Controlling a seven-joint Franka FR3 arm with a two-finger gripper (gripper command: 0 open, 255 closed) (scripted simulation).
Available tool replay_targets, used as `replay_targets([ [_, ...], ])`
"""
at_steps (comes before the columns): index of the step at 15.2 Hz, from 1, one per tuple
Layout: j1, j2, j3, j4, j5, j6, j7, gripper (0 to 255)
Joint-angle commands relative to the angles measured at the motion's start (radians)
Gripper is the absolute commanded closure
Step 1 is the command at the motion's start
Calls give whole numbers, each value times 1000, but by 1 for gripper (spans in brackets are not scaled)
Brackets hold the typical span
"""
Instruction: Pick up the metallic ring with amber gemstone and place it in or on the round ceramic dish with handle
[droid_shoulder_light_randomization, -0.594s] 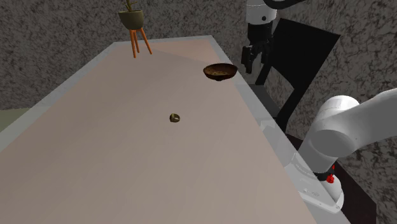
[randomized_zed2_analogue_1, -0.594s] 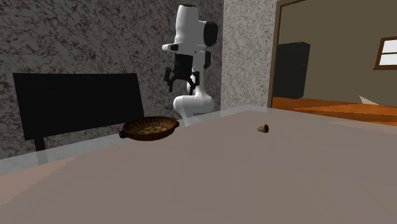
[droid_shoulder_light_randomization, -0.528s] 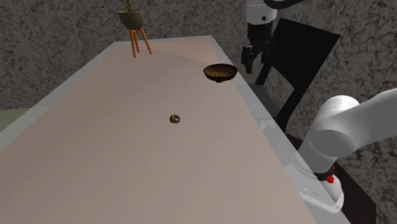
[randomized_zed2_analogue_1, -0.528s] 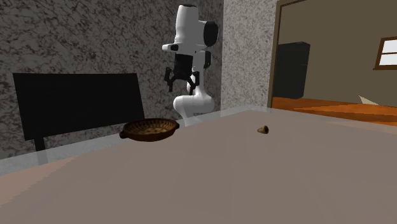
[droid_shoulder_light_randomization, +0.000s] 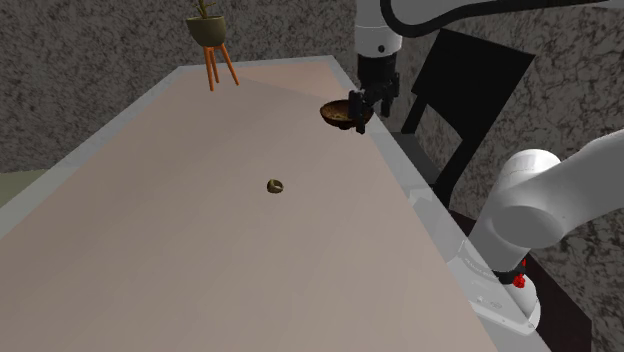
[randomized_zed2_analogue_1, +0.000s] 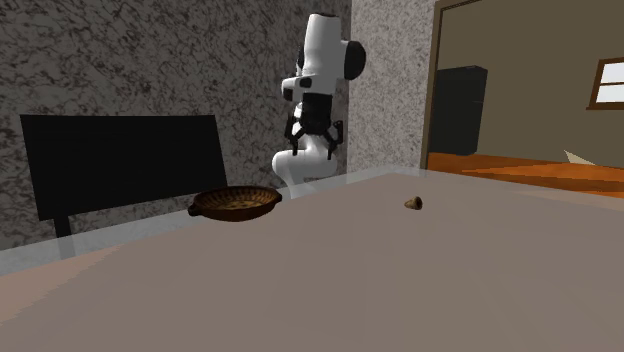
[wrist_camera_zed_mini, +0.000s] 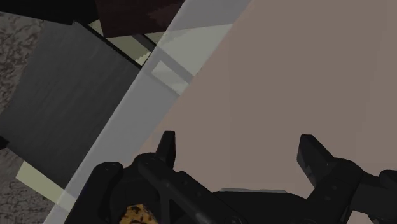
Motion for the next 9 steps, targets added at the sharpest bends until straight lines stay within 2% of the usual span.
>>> replay_targets([
  [1,15,40,31,8,24,44,30,0],
  [9,67,201,155,74,87,190,146,0],
])
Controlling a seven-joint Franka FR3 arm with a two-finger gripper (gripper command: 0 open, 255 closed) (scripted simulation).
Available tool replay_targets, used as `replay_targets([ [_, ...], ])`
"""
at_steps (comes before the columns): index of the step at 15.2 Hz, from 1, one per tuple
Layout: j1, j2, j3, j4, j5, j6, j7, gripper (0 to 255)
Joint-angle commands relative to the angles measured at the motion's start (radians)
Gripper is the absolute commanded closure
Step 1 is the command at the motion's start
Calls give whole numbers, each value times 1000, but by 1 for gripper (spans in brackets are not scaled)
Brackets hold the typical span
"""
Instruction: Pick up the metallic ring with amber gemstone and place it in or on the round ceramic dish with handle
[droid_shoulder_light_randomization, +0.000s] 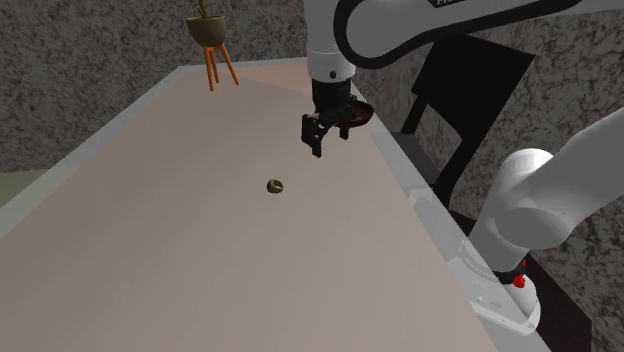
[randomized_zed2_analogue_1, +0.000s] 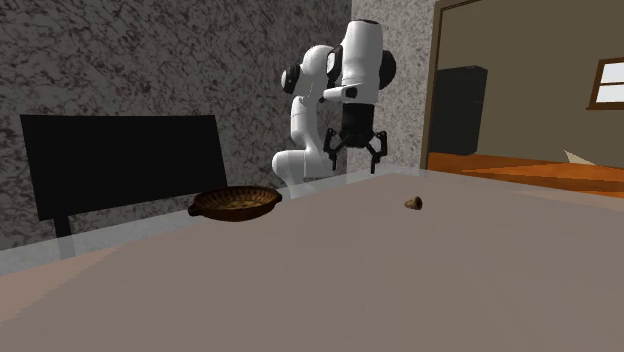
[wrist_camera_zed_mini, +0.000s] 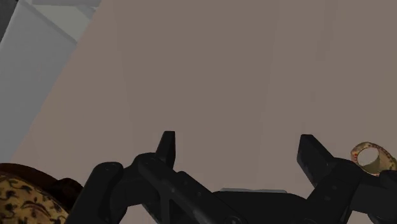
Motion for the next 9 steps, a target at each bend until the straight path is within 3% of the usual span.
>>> replay_targets([
  [1,12,44,33,25,10,35,32,0],
  [9,44,249,157,162,-6,155,159,0],
])
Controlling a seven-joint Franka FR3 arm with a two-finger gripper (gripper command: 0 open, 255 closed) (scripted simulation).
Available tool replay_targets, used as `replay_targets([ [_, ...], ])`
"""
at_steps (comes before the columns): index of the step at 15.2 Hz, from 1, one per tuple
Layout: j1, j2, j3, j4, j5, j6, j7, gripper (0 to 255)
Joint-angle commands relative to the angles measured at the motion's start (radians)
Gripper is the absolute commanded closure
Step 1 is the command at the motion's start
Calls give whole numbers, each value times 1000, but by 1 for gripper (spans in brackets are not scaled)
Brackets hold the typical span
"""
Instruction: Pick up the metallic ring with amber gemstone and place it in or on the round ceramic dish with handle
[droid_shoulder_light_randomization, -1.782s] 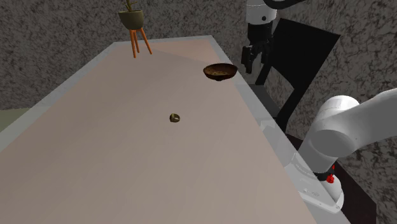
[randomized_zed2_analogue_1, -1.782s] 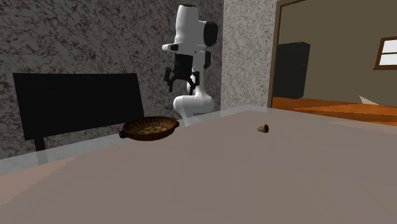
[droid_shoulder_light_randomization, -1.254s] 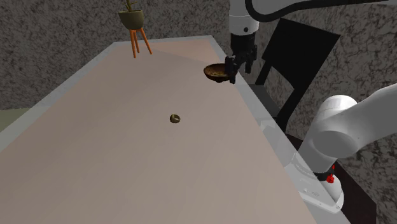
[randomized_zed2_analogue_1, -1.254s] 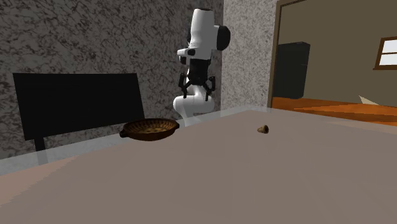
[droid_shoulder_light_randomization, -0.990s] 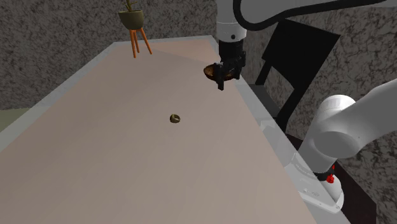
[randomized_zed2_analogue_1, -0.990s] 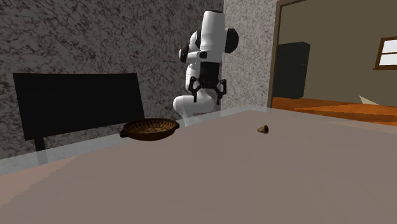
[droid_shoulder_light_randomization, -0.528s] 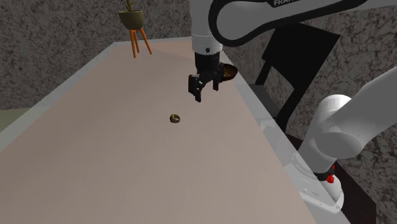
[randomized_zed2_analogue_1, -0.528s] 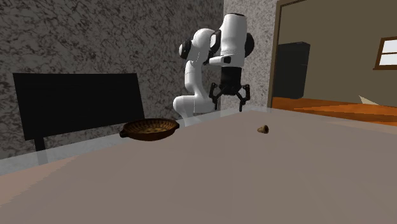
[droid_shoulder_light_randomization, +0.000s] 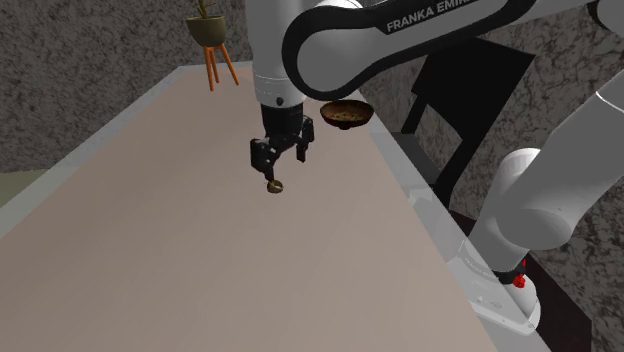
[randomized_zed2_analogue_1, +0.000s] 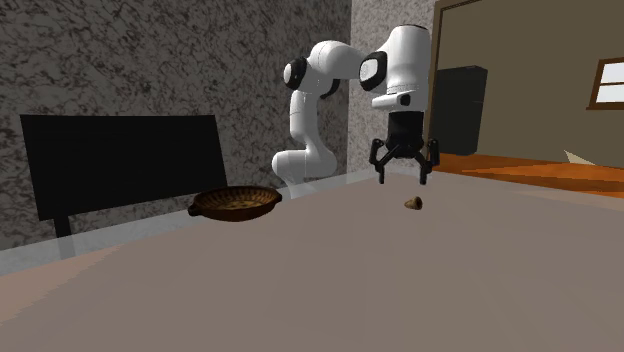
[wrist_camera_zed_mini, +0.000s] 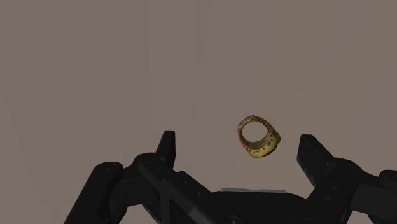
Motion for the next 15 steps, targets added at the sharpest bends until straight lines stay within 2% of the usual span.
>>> replay_targets([
  [1,8,50,30,38,-12,24,35,0],
  [9,7,82,38,-33,-23,126,44,0],
  [15,7,83,38,-33,-24,126,45,0],
])
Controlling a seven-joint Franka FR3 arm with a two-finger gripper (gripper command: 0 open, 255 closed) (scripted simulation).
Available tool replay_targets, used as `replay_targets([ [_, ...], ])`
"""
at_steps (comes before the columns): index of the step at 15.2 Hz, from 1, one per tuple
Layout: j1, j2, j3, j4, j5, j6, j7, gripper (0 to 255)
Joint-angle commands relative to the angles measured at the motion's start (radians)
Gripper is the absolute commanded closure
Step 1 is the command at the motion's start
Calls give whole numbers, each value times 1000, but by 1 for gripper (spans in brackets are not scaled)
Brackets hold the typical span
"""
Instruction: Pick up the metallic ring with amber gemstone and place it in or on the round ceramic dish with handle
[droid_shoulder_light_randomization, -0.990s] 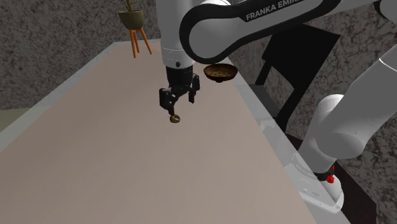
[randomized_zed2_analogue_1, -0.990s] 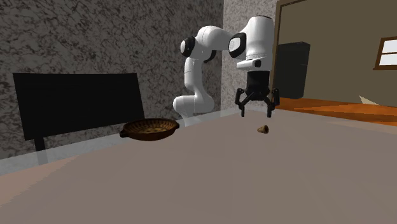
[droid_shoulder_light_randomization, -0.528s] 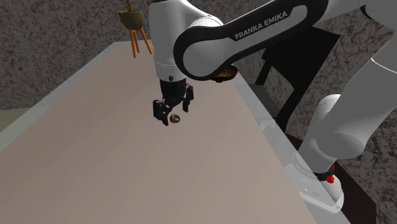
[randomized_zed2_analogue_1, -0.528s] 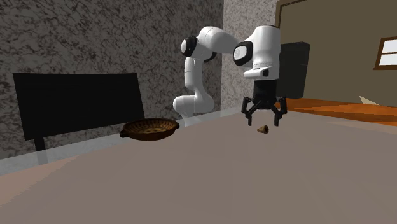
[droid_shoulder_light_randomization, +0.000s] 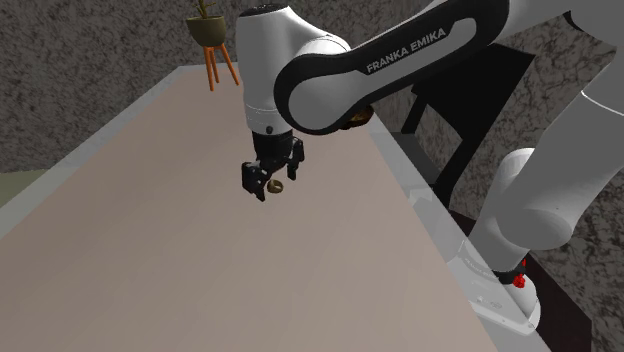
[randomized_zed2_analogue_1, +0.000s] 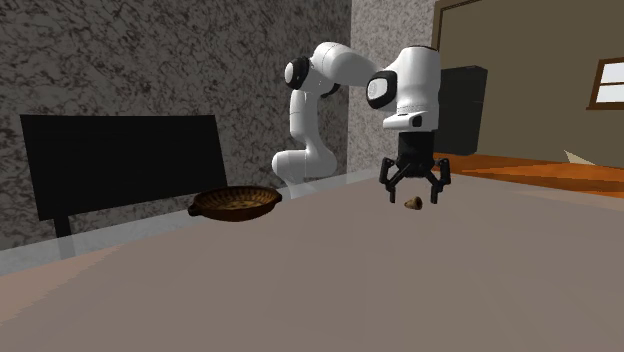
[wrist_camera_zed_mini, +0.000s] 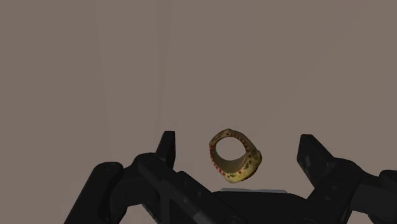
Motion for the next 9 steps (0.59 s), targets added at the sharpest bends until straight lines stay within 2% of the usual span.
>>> replay_targets([
  [1,0,0,0,0,0,0,0,0],
  [2,0,0,0,0,0,0,0,0],
  [3,0,0,0,0,0,0,0,255],
  [9,1,-4,0,-2,2,-1,-1,255],
])
